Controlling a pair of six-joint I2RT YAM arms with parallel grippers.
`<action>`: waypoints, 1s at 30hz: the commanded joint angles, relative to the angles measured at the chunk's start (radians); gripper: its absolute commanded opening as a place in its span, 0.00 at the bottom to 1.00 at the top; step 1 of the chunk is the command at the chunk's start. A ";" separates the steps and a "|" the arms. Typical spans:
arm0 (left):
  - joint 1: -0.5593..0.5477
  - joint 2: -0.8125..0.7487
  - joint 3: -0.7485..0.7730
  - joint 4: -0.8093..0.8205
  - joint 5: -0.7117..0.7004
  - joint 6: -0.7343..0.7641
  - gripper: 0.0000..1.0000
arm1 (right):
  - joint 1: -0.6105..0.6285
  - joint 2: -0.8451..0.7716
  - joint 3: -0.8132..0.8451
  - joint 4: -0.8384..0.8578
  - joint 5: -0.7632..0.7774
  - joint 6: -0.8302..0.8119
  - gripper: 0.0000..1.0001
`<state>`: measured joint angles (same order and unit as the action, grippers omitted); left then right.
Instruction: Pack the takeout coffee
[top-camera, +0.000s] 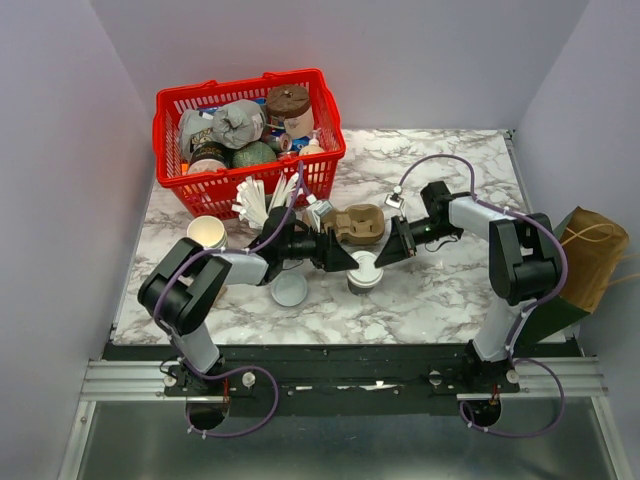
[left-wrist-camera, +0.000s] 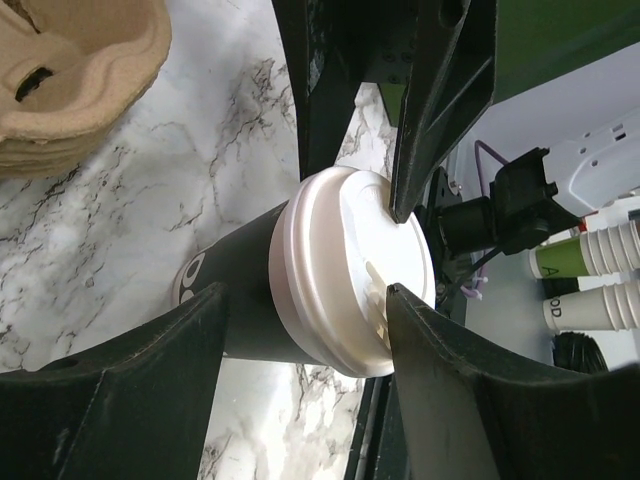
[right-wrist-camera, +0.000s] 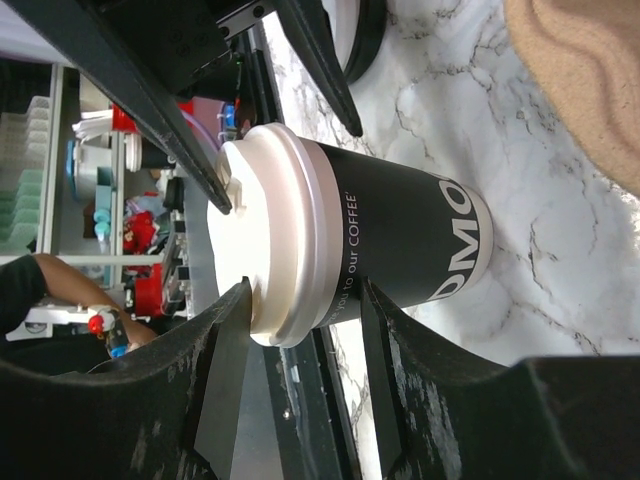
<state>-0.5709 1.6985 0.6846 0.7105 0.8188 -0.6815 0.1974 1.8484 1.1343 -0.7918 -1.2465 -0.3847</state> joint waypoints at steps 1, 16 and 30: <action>0.000 0.069 -0.027 -0.029 -0.018 0.053 0.71 | 0.005 0.054 0.002 -0.067 0.010 -0.118 0.54; -0.003 0.176 0.033 -0.134 -0.055 0.051 0.69 | 0.004 0.097 -0.073 0.023 0.008 0.093 0.51; -0.018 0.098 0.128 -0.192 -0.053 0.111 0.78 | 0.004 -0.023 -0.061 0.040 0.053 0.090 0.54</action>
<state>-0.5747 1.7966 0.7837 0.6712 0.8799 -0.6964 0.1749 1.8690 1.0843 -0.7452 -1.2957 -0.2382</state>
